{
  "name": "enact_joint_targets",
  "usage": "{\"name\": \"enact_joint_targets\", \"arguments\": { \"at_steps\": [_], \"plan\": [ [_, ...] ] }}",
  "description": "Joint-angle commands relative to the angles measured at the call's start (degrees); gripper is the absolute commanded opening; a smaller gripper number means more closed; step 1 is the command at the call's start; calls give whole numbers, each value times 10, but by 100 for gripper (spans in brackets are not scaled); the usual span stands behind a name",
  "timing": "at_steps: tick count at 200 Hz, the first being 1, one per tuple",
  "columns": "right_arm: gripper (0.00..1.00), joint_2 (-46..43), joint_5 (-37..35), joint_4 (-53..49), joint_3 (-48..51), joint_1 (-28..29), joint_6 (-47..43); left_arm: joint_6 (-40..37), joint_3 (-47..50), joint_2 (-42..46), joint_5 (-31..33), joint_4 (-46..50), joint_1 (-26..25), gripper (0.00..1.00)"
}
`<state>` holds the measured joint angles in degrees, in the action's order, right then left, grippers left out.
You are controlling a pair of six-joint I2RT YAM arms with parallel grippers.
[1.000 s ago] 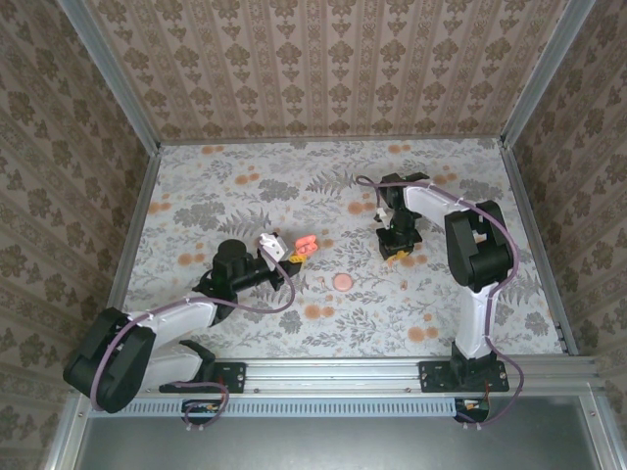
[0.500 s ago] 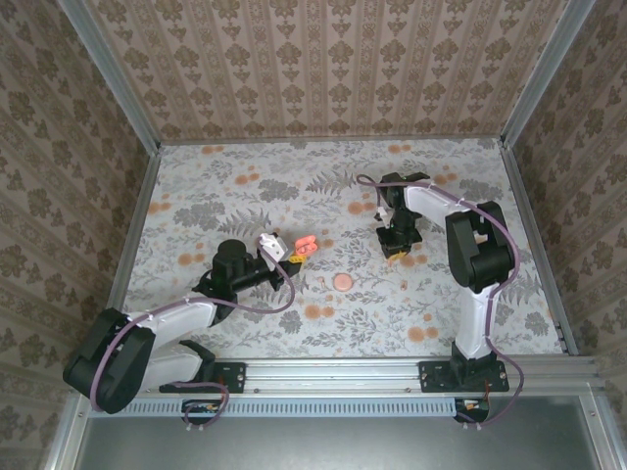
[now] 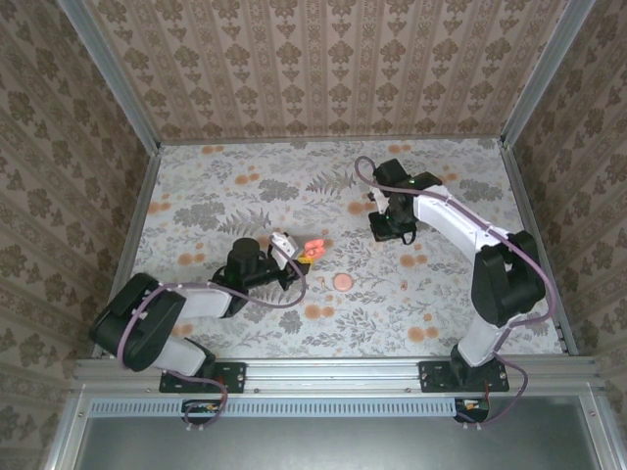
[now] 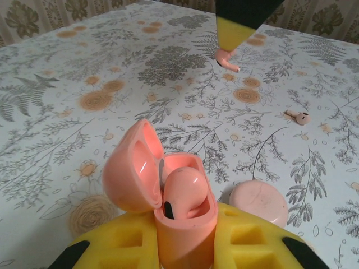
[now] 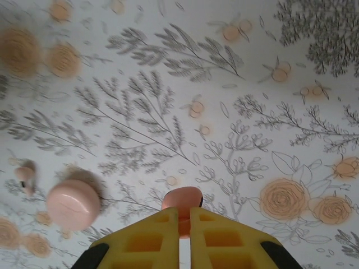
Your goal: Insert wireless bluetooth earbuds into charging case
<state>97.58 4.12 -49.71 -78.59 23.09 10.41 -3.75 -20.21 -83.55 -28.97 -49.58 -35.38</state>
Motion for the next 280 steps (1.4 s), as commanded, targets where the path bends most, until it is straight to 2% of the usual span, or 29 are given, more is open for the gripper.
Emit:
{"name": "enact_joint_targets", "arguments": {
  "at_steps": [1, 41, 131, 204, 280],
  "plan": [
    [10, -32, -29, 59, 22, 22, 43, 37, -30, -35, 2, -75, -11, 17],
    [9, -58, -45, 127, 49, 57, 71, 78, -54, -107, 8, -159, -18, 16],
    [9, -118, -76, 280, 116, 101, 88, 129, -89, -169, 10, -214, -20, 16],
    [9, -125, -86, 346, 140, 117, 85, 156, -99, -180, 20, -234, -21, 16],
    [9, -114, -104, 373, 145, 128, 79, 171, -105, -176, 23, -239, -22, 16]
  ]
}}
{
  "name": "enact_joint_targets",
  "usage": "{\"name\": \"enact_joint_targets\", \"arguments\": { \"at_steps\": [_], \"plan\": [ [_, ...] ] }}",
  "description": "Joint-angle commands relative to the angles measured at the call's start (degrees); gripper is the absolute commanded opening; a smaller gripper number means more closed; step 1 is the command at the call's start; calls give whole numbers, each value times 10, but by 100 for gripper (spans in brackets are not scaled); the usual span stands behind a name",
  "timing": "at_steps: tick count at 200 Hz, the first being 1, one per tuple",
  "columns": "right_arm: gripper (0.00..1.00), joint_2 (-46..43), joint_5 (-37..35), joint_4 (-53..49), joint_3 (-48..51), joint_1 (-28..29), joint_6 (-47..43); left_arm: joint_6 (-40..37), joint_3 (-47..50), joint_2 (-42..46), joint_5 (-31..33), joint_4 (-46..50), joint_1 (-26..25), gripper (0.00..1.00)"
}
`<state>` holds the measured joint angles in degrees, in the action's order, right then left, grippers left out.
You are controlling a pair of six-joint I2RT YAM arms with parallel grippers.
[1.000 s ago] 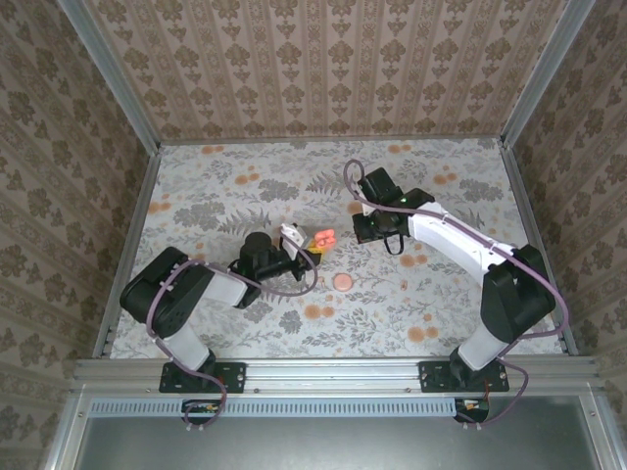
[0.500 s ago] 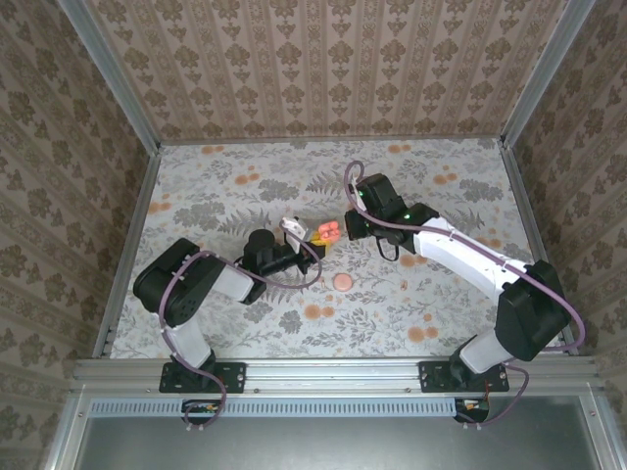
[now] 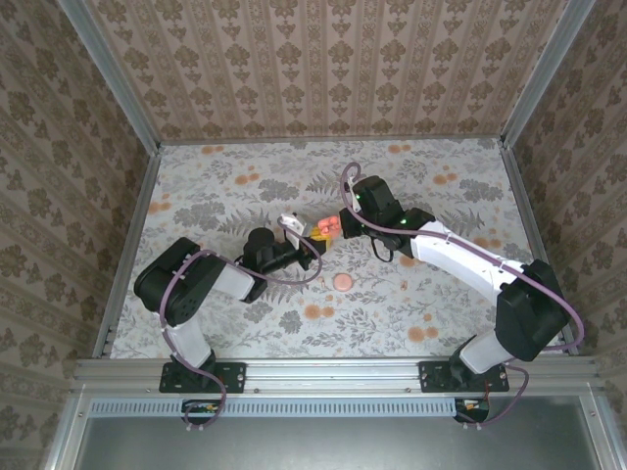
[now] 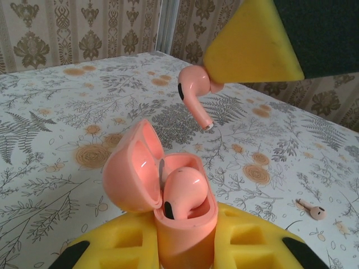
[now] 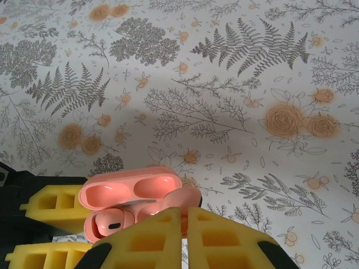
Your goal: Insert wireless bluetooth earbuds into charging case
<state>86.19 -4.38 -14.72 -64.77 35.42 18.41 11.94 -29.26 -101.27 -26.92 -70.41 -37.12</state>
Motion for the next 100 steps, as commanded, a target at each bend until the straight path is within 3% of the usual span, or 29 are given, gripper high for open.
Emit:
{"name": "enact_joint_targets", "arguments": {
  "at_steps": [1, 100],
  "plan": [
    [9, 0, -19, 23, 7, 4, 0, 13, -15, 1, 2, -31, -4, 16],
    [9, 18, -26, 48, 8, 7, -8, 24, -14, 19, 4, -31, -5, 16]
  ]
}}
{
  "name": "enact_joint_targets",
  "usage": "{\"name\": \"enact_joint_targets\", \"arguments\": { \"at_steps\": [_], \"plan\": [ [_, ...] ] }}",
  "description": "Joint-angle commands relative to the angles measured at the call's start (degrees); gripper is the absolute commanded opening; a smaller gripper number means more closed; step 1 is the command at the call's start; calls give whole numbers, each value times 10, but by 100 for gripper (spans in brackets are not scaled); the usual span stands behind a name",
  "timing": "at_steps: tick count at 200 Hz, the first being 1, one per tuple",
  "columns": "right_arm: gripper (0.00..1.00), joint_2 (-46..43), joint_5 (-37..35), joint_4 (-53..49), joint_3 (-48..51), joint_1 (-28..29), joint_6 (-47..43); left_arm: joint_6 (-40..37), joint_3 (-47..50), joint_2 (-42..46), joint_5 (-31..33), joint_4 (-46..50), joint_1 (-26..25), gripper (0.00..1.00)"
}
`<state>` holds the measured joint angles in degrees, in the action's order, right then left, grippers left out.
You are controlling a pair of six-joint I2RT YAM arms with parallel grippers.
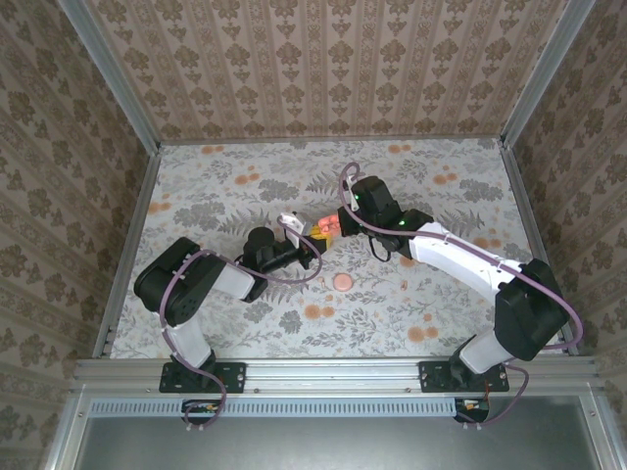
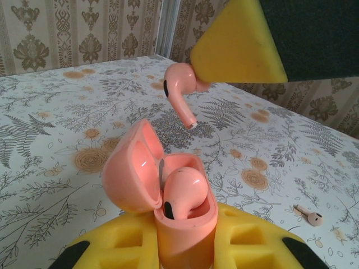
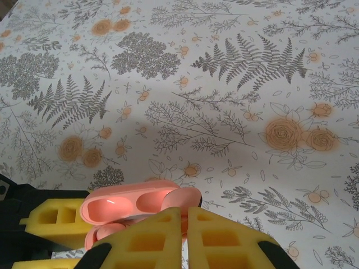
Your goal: Insert wireless bluetooth earbuds into charging case
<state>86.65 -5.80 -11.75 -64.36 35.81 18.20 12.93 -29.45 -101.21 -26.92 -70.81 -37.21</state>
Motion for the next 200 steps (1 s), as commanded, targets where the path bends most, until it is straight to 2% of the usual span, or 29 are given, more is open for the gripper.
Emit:
{"name": "enact_joint_targets", "arguments": {
  "at_steps": [1, 127, 200],
  "plan": [
    [9, 13, -11, 18, 4, 3, -6, 14, -12, 19, 4, -27, -4, 16],
    [9, 17, -18, 33, 15, 13, -23, 18, -9, 51, 25, -28, -3, 16],
    [9, 9, 10, 48, 31, 31, -54, 12, -8, 56, 31, -28, -2, 16]
  ]
}}
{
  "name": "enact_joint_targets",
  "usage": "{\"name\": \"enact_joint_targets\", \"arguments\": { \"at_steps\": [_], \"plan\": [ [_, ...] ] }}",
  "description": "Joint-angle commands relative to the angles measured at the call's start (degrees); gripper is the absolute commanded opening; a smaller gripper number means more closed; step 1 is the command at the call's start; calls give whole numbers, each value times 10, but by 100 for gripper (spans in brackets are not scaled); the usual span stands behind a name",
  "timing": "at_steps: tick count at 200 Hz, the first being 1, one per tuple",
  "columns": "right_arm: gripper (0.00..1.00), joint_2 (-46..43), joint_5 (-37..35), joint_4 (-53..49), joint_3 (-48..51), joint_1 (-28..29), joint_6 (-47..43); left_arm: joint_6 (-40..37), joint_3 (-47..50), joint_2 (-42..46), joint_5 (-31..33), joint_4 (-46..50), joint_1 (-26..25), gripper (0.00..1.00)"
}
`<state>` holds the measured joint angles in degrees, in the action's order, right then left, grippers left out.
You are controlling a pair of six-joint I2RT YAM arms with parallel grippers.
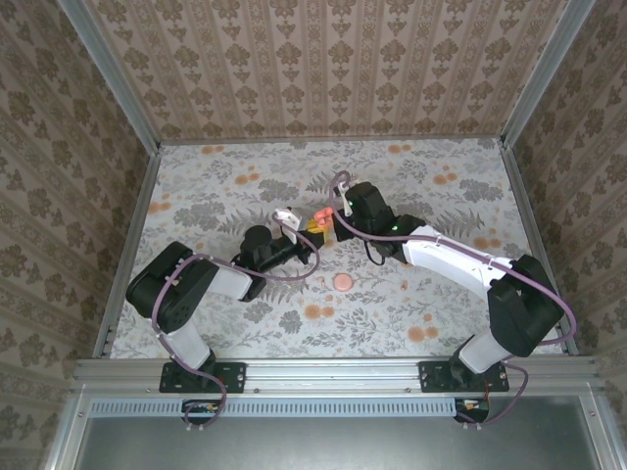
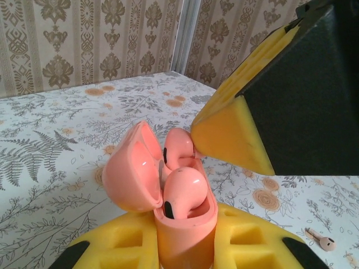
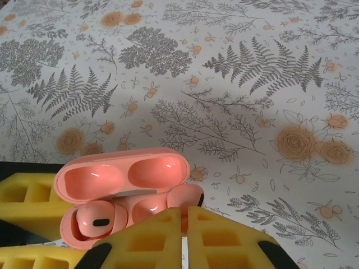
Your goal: Insert wireless bluetooth earbuds into charging case
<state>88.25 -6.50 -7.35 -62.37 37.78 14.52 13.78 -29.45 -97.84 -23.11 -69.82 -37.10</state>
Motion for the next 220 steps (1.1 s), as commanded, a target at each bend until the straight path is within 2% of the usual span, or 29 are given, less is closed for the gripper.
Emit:
{"name": "enact_joint_targets", "arguments": {
  "at_steps": [1, 19, 91, 116, 145, 180, 220],
  "plan": [
    [9, -7, 17, 3, 11, 11, -18, 3, -8, 22, -7, -38, -3, 16],
    [10, -10, 21, 10, 14, 13, -19, 3, -8, 22, -8, -38, -3, 16],
    [40, -59, 46, 34, 25, 14, -22, -1, -4, 26, -13, -37, -3, 16],
    [44, -108, 57, 29, 35, 13, -26, -4, -1, 30, -15, -37, -3, 16],
    [45, -141, 81, 19, 44, -1, -19, -8, 2, 33, -24, -37, -3, 16],
    [41, -148, 175, 1, 47, -54, 25, -15, 6, 40, -44, -37, -2, 16],
    [30, -141, 263, 17, 75, -120, 108, -16, 7, 45, -54, -37, -2, 16]
  ]
}}
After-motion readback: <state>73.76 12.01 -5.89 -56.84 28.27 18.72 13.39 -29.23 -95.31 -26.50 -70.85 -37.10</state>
